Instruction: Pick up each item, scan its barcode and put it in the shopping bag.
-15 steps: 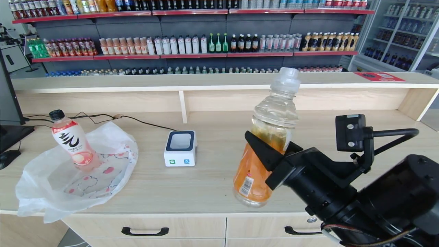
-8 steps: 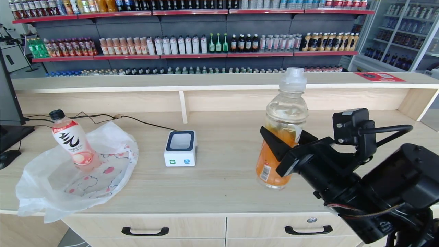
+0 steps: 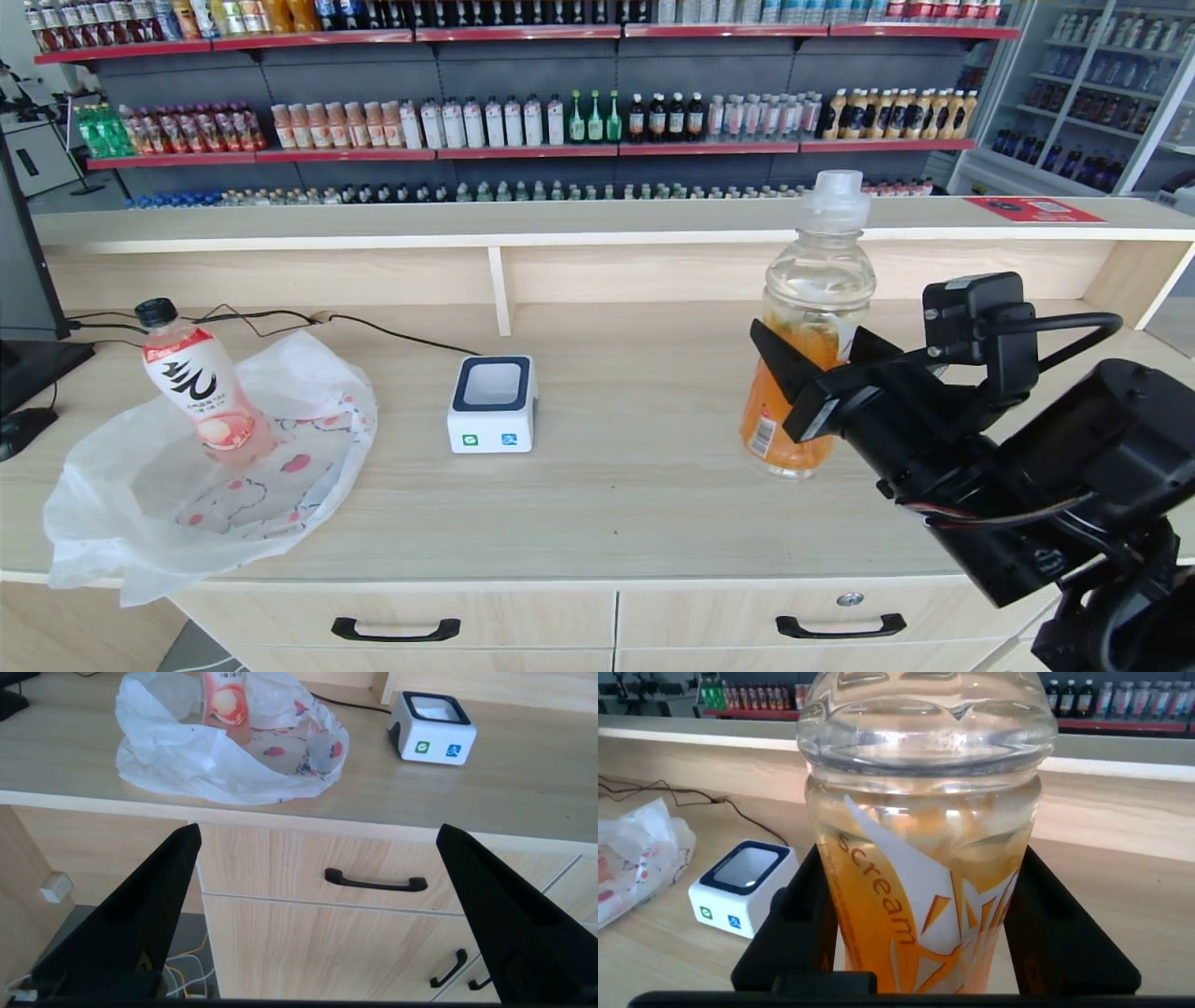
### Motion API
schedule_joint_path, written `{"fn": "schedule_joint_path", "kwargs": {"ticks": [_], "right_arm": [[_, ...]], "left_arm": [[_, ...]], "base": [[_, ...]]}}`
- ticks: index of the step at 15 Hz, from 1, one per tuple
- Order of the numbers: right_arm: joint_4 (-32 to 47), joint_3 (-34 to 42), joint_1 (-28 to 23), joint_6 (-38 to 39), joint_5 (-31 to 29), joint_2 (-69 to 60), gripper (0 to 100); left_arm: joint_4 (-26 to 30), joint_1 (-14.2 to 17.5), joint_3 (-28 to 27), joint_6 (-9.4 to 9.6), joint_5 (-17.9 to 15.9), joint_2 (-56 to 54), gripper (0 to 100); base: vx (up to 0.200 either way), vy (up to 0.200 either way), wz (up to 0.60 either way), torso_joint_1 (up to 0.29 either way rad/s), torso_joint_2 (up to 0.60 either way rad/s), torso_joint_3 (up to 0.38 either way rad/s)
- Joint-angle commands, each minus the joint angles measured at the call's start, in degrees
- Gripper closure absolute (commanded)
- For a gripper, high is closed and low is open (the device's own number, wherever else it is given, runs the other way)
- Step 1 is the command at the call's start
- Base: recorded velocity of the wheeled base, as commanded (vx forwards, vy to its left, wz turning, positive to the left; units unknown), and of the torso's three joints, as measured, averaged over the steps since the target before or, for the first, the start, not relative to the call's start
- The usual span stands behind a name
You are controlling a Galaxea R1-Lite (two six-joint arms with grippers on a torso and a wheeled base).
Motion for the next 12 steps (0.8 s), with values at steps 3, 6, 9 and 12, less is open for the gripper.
{"fn": "schedule_joint_path", "kwargs": {"ticks": [3, 6, 9, 12], "right_arm": [[-0.06, -1.5, -0.95, 0.12, -0.12, 0.97, 100], [-0.06, -2.56, -0.87, 0.38, -0.12, 1.41, 100], [-0.06, -3.35, -0.87, 0.38, -0.12, 1.58, 100], [-0.06, -3.52, -0.87, 0.47, -0.12, 1.58, 100]], "left_arm": [[0.01, 0.0, 0.0, -0.08, 0.02, -0.02, 0], [0.01, 0.0, 0.0, -0.08, 0.02, -0.02, 0], [0.09, 0.0, 0.0, -0.08, 0.02, -0.02, 0], [0.09, 0.0, 0.0, -0.08, 0.02, -0.02, 0]], "base": [[0.0, 0.067, 0.0, -0.001, 0.0, 0.001], [0.0, 0.2, 0.0, -0.001, 0.0, 0.004], [0.0, 0.2, 0.0, 0.007, 0.0, 0.002], [0.0, 0.2, 0.0, 0.001, 0.0, 0.004]]}}
